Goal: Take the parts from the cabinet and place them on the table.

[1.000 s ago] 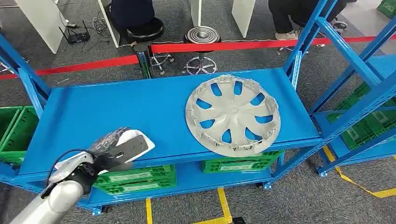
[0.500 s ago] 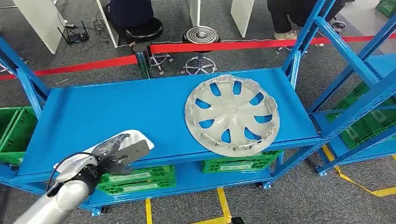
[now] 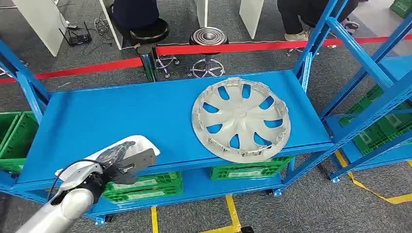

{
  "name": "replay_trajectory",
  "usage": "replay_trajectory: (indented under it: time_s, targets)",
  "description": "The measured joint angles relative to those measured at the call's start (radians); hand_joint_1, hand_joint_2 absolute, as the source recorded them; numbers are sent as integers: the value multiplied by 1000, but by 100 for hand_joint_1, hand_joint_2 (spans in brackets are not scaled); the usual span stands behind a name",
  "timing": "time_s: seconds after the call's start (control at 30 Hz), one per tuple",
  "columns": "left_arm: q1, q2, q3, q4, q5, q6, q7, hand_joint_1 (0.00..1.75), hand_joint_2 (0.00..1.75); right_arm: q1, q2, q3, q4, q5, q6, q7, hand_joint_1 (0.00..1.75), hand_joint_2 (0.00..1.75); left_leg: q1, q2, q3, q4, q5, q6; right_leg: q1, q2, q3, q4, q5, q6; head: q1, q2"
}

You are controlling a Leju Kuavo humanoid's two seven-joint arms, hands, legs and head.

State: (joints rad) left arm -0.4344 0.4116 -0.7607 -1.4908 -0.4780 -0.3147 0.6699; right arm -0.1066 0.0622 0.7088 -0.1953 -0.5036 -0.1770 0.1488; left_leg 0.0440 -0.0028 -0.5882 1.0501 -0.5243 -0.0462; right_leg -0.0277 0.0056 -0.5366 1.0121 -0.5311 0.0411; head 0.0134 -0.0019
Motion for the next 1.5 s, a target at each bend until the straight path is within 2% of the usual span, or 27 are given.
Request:
replay_trajectory:
  time_s: [0.47,0.5,0.53,0.67,0.7,0.73,1.5]
  targets:
    - [0,0,1,-3,-7,-10,0,0,175,0,0,0,0,-2,0,0,0,175,0,1,0,0,0,0,0,0,0,0,0,0,0,0]
    - [0,0,1,-3,-7,-10,0,5,175,0,0,0,0,-3,0,0,0,175,0,1,0,0,0,0,0,0,0,0,0,0,0,0]
    - [1,0,1,-3,-7,-10,0,23,175,0,0,0,0,-4,0,0,0,175,0,1,0,0,0,0,0,0,0,0,0,0,0,0]
    - [0,0,1,-3,-2,-11,0,23,175,0,0,0,0,-8,-1,0,0,175,0,1,0,0,0,0,0,1,0,0,0,0,0,0]
    - [0,0,1,-3,0,-12,0,164,175,0,0,0,0,-8,-2,0,0,175,0,1,0,0,0,0,0,1,0,0,0,0,0,0]
    - [0,0,1,-3,1,-12,0,175,175,0,0,0,0,-8,-2,0,0,175,0,1,0,0,0,0,0,1,0,0,0,0,0,0]
    - [-21,10,-1,-37,22,0,0,175,175,0,0,0,0,-10,-8,0,0,175,0,1,1,0,0,0,0,1,1,0,0,0,0,0]
